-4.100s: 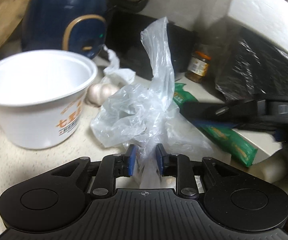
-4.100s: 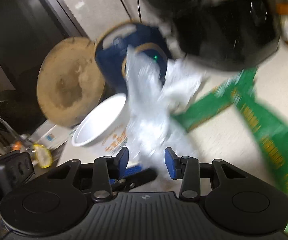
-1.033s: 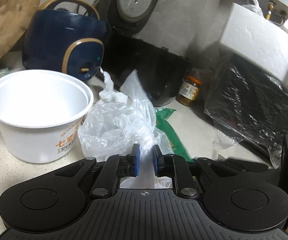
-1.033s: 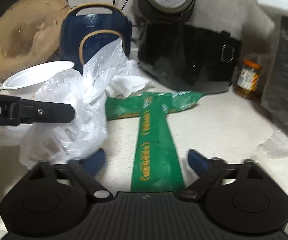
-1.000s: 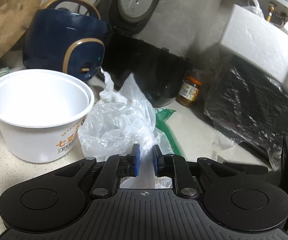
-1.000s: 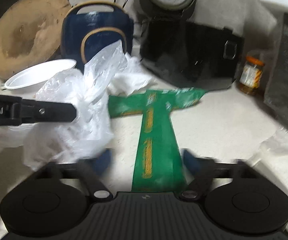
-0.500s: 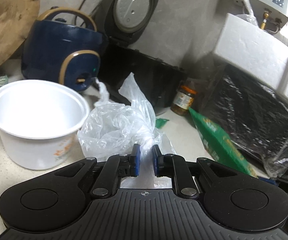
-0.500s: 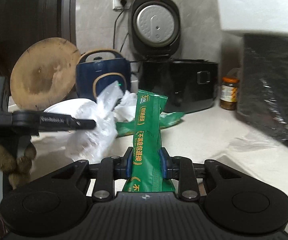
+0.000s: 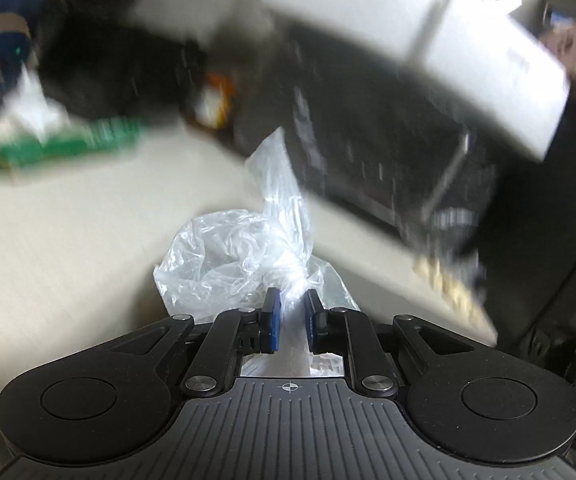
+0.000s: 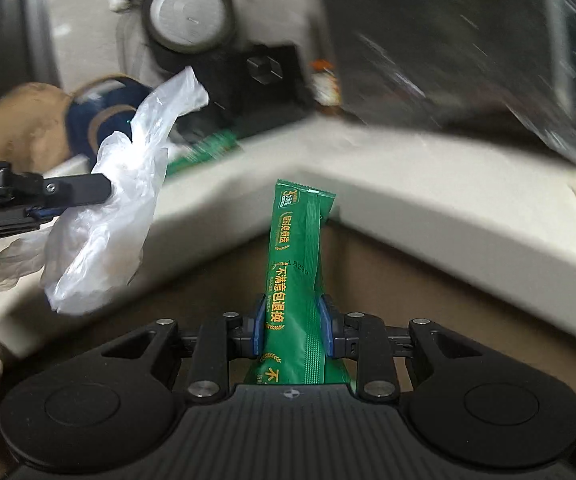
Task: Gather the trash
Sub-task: 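Carry the plastic bag and green wrapper into the trash bin and open both grippers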
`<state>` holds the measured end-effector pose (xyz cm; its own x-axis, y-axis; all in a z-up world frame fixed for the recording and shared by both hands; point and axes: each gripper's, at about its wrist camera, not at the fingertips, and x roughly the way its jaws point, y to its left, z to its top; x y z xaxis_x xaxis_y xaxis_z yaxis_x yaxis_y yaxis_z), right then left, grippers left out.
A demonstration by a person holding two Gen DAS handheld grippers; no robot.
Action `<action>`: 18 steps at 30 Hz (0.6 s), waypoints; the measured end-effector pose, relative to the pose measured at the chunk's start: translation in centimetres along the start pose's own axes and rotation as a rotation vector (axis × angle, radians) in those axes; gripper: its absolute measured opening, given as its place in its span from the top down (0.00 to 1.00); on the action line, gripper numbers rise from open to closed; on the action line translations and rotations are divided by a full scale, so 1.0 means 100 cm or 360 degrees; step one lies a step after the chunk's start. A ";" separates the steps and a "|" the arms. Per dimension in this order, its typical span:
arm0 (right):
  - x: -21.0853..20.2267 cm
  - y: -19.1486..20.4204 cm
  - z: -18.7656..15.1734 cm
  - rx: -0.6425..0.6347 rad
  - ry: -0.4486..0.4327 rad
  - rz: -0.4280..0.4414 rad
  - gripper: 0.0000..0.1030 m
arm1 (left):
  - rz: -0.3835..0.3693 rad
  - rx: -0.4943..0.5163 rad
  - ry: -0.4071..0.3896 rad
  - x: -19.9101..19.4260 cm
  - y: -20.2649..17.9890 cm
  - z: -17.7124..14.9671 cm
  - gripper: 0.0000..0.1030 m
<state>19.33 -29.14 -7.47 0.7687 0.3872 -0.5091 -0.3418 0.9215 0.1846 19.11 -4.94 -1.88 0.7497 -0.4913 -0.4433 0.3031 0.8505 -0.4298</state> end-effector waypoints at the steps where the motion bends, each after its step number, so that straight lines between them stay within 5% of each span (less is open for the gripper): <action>1: -0.001 -0.009 -0.013 0.0018 0.0028 -0.0037 0.75 | -0.0010 -0.0028 0.0069 0.016 0.003 -0.014 0.84; 6: -0.008 -0.048 -0.072 0.0130 0.0158 -0.0148 0.75 | 0.0030 -0.0230 0.0534 0.105 0.031 -0.103 0.84; 11: -0.005 -0.077 -0.121 0.0277 0.0255 -0.0210 0.75 | 0.0263 -0.0419 0.0933 0.188 0.075 -0.179 0.84; 18: 0.013 -0.098 -0.154 0.0392 0.0371 -0.0216 0.75 | 0.0375 -0.0598 0.1151 0.270 0.117 -0.239 0.79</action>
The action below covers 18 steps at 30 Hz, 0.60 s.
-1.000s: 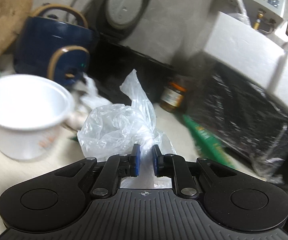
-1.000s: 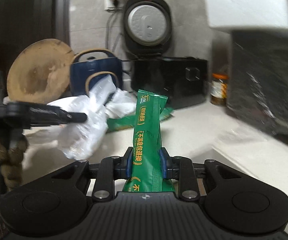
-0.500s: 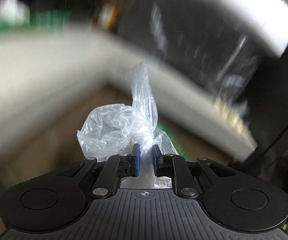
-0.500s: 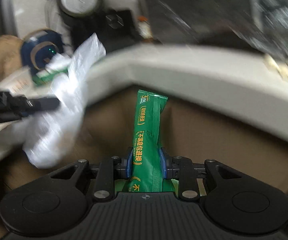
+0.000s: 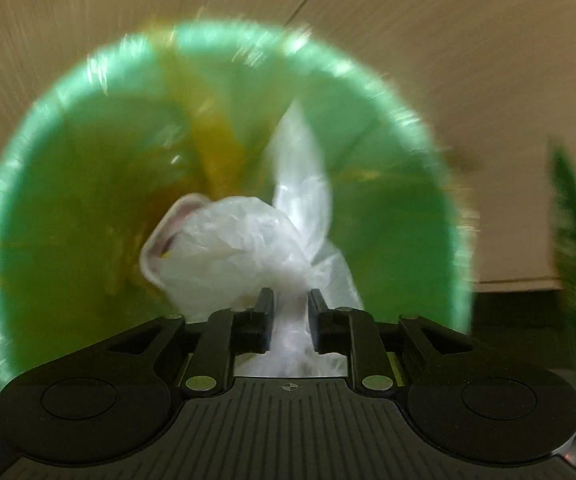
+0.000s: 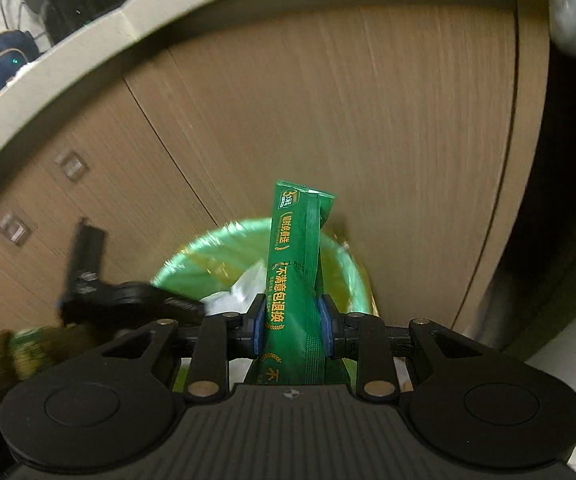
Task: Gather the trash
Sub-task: 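Carry the plastic bag and green wrapper into the trash bin and open both grippers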
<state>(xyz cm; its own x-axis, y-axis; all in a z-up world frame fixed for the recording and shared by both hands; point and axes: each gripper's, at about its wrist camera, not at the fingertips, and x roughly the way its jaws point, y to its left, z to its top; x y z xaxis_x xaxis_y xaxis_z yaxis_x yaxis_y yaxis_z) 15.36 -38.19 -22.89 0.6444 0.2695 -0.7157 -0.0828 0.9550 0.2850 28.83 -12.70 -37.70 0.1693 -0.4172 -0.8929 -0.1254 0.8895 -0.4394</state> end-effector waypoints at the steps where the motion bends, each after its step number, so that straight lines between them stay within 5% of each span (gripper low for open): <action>1: 0.003 -0.002 -0.001 0.0006 0.0011 -0.0001 0.75 | 0.0021 -0.0024 -0.0008 0.006 0.002 0.002 0.79; 6: 0.016 0.001 0.003 -0.0066 0.0035 -0.0048 0.75 | -0.0050 -0.0103 -0.0047 0.000 0.014 0.001 0.79; 11: 0.029 0.022 0.005 -0.0281 0.0122 0.0046 0.74 | -0.0159 -0.0014 -0.0208 -0.060 0.014 -0.014 0.79; 15: 0.061 0.045 0.012 -0.0373 0.0294 0.0226 0.74 | -0.0202 0.0019 -0.0381 -0.115 0.020 -0.033 0.79; 18: 0.103 0.063 0.010 -0.0502 0.0490 0.0236 0.74 | -0.0196 0.0038 -0.0459 -0.141 0.028 -0.043 0.78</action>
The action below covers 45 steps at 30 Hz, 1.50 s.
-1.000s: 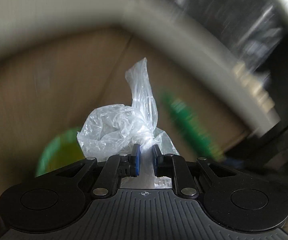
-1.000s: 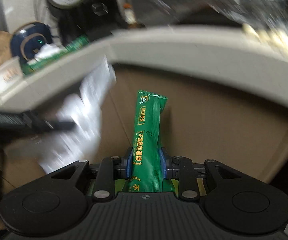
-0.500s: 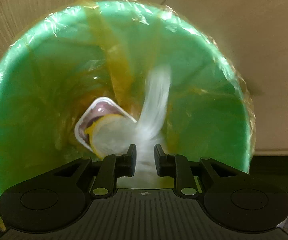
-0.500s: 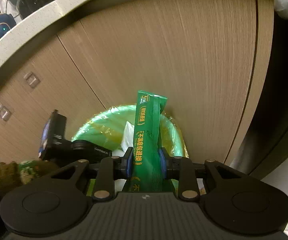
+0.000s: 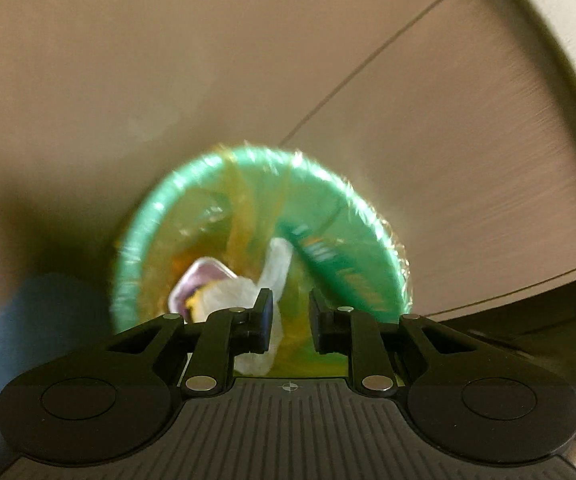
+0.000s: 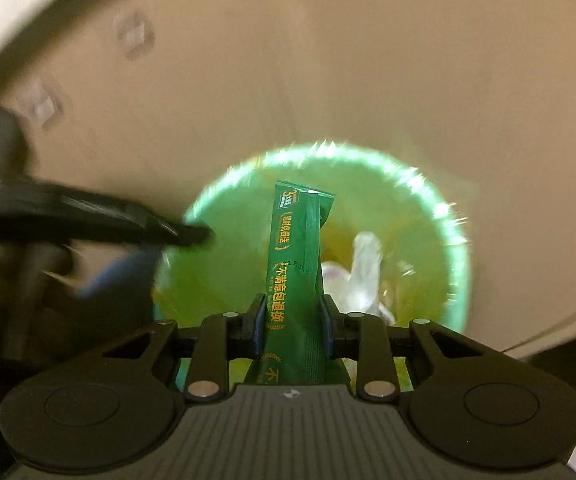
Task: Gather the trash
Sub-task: 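Carry the plastic bag and green wrapper into the trash bin and open both grippers, then raise both open grippers from the trash bin back to the counter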
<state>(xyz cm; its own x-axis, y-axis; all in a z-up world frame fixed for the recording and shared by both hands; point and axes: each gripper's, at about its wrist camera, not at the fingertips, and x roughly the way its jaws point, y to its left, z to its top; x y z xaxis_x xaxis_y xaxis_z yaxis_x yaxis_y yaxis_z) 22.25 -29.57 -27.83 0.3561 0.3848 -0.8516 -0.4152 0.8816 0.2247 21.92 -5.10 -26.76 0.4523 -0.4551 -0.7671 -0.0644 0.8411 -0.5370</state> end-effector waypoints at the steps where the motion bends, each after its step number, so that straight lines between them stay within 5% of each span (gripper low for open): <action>1: 0.014 0.001 0.002 -0.0027 0.0067 -0.0010 0.74 | 0.0002 -0.0002 -0.0017 -0.006 0.003 -0.001 0.78; 10: 0.138 -0.001 0.019 -0.0133 0.0587 -0.0090 0.74 | -0.0001 -0.0072 -0.0027 -0.022 0.029 -0.003 0.79; 17: 0.224 -0.013 0.028 -0.0219 0.0889 -0.0232 0.75 | -0.0032 0.0022 0.0066 -0.014 0.030 -0.012 0.79; 24: 0.274 -0.024 0.012 -0.0322 0.0962 -0.0390 0.73 | -0.0036 0.0050 0.0109 -0.008 0.030 -0.018 0.79; 26: 0.267 -0.029 0.004 -0.0311 0.0929 -0.0386 0.68 | -0.0029 0.0035 0.0109 -0.009 0.032 -0.019 0.79; 29: 0.244 -0.036 0.011 -0.0196 0.0854 -0.0369 0.47 | -0.0026 0.0018 0.0086 -0.011 0.033 -0.017 0.79; 35: 0.129 -0.037 0.026 -0.0051 0.0424 -0.0370 0.46 | -0.0004 -0.0003 -0.0017 -0.031 0.021 -0.014 0.79; 41: -0.001 -0.015 0.031 -0.0019 -0.0048 -0.0450 0.44 | 0.0149 0.0299 -0.0202 -0.072 -0.041 0.002 0.78; 45: -0.077 0.020 0.047 -0.0102 -0.0455 -0.0469 0.26 | 0.0161 0.0499 -0.0362 -0.113 -0.085 0.016 0.78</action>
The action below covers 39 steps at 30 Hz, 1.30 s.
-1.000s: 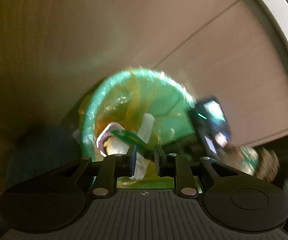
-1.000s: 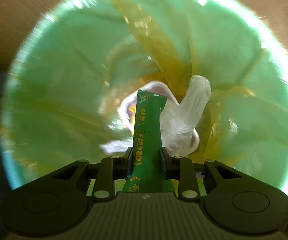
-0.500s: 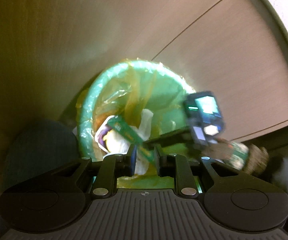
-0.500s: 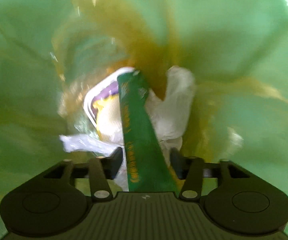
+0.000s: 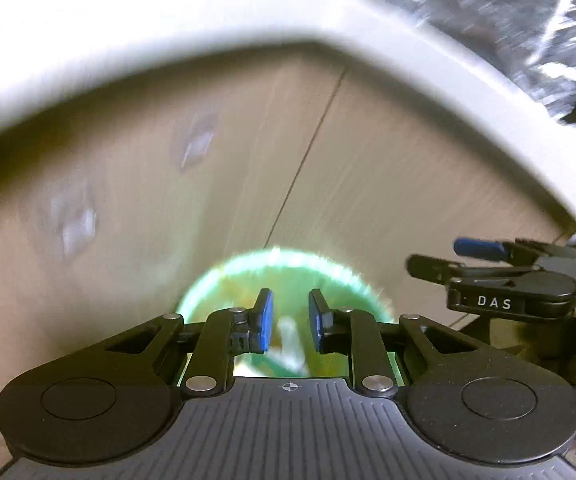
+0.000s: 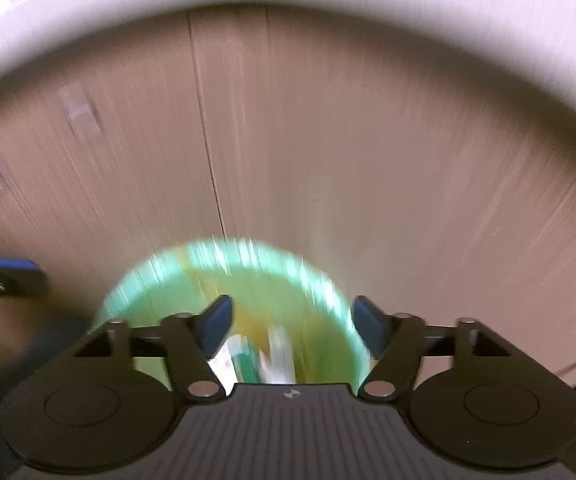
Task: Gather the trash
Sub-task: 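Raise both open grippers from the trash bin back to the counter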
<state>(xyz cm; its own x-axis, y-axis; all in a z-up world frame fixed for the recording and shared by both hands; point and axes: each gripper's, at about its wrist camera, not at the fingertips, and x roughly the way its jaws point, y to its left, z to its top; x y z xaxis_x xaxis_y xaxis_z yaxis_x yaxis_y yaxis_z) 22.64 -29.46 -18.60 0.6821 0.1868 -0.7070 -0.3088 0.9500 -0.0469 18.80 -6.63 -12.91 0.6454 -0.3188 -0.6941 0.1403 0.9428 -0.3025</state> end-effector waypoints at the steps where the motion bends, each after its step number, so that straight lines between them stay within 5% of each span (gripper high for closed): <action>1: -0.011 0.002 0.008 0.0001 -0.0075 0.0023 0.23 | -0.0003 0.0036 -0.0045 -0.012 -0.007 0.007 0.78; 6: -0.073 0.027 0.061 -0.0015 -0.0356 0.0156 0.23 | -0.0014 0.0172 -0.0199 -0.065 -0.032 0.040 0.78; 12: -0.142 0.060 0.122 -0.0050 -0.0688 0.0221 0.17 | -0.0073 0.0131 -0.0444 -0.137 -0.019 0.094 0.78; 18: -0.182 0.100 0.167 -0.0113 -0.0879 0.0252 0.12 | 0.0193 -0.0154 -0.0879 -0.201 0.058 0.144 0.78; 23: -0.177 0.128 0.189 -0.0158 -0.0872 0.0306 0.12 | 0.0477 -0.0500 -0.1074 -0.211 0.150 0.158 0.78; 26: -0.158 0.145 0.196 -0.0171 -0.0858 0.0330 0.12 | 0.0469 -0.0575 -0.1118 -0.202 0.184 0.150 0.78; 28: -0.142 0.158 0.201 -0.0175 -0.0838 0.0319 0.12 | 0.0538 -0.0710 -0.1015 -0.192 0.195 0.150 0.78; 32: -0.107 0.188 0.207 -0.0148 -0.0771 0.0298 0.12 | 0.0681 -0.0569 -0.0962 -0.187 0.191 0.152 0.78; 39: -0.077 0.214 0.206 -0.0099 -0.0637 0.0493 0.12 | 0.0630 -0.0687 -0.0883 -0.182 0.204 0.146 0.78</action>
<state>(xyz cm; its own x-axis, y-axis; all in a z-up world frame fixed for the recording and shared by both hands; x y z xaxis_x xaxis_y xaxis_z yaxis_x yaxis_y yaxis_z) 24.37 -5.40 0.36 0.7490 0.5502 -0.3693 -0.5673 0.8204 0.0716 20.92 19.84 3.05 0.8813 0.2327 -0.4113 -0.4059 0.8185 -0.4066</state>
